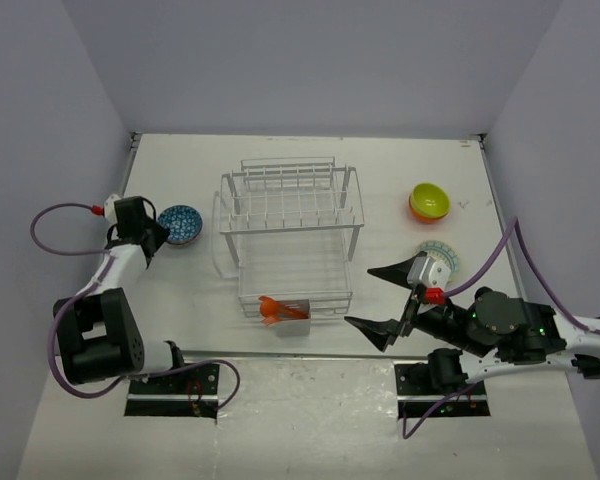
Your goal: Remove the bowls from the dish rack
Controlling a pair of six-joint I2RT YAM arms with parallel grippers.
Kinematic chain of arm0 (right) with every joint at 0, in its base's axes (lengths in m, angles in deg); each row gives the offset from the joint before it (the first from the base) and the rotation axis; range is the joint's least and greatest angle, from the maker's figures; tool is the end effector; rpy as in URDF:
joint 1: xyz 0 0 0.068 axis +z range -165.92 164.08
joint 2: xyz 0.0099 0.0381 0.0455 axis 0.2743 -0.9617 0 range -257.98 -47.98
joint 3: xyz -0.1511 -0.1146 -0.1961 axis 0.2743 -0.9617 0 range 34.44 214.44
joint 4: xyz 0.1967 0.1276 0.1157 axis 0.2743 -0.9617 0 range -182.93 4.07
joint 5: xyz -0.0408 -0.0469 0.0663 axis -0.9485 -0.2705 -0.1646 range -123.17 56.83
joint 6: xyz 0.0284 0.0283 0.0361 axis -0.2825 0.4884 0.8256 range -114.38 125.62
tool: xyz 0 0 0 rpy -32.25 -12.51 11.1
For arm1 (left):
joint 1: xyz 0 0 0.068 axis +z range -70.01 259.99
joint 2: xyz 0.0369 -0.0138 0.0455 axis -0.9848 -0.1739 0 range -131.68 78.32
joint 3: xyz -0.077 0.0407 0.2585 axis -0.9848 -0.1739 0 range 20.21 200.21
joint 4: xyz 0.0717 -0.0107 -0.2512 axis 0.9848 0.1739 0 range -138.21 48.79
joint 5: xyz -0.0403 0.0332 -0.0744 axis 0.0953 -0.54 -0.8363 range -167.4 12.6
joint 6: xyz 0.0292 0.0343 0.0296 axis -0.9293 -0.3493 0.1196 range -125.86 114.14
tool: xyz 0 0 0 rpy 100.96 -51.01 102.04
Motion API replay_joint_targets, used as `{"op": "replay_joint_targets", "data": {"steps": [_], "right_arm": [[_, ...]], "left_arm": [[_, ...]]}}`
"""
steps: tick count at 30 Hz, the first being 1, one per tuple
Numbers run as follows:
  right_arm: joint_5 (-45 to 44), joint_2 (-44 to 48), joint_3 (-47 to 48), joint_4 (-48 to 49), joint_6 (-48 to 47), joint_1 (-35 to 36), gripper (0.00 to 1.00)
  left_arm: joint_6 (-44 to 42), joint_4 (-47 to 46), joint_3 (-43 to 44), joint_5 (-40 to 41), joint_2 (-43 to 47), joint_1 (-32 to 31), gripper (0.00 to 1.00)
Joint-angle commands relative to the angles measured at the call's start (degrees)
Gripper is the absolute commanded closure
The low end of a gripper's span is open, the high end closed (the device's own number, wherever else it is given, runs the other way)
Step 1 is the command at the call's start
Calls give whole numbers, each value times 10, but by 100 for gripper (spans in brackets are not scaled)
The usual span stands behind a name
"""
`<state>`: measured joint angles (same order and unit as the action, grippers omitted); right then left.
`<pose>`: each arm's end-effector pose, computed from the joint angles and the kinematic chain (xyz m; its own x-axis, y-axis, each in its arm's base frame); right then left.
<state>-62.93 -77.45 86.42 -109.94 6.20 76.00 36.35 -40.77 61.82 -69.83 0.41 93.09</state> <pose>0.0144 0.0989 0.3898 -0.0081 -0.0214 -0.9997 -0.8842 0.4671 -0.0028 0.2683 0.0673 0.1993 -0.2856 -0.7503 -0.5963 -0.6876 0.5938 -0.4178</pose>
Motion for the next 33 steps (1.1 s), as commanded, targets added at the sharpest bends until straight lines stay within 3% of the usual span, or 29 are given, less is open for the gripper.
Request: {"op": "replay_joint_targets", "data": {"steps": [1, 2, 5, 6, 10, 14, 18, 19, 21, 26, 33], "right_arm": [[1, 6, -4, 12, 11, 3, 1], [-1, 3, -4, 12, 11, 2, 1], [-9, -4, -4, 13, 13, 3, 1], [-20, -7, -4, 14, 18, 2, 1], [-145, -27, -8, 15, 85, -25, 1], [6, -54, 0, 15, 129, -232, 1], [27, -85, 25, 12, 130, -409, 1], [36, -77, 26, 8, 136, -486, 1], [60, -53, 34, -23, 158, -550, 1], [16, 20, 91, -146, 163, -570, 1], [15, 91, 98, -220, 179, -570, 1]], "left_arm": [[-10, 13, 19, -5, 57, 3, 64], [-11, 20, 22, -5, 80, 3, 43], [-17, 48, 43, -6, 101, 3, 8], [-19, 59, 56, -12, 110, 3, 4], [-67, 123, 87, -51, 164, 1, 0], [-146, 187, 104, -63, 287, -18, 0], [-219, 296, 150, -4, 368, -25, 0], [-216, 308, 154, 23, 383, -38, 0], [-230, 327, 163, 46, 433, -76, 0], [-245, 383, 175, 109, 518, -142, 0], [-253, 410, 153, 73, 618, -153, 0]]}}
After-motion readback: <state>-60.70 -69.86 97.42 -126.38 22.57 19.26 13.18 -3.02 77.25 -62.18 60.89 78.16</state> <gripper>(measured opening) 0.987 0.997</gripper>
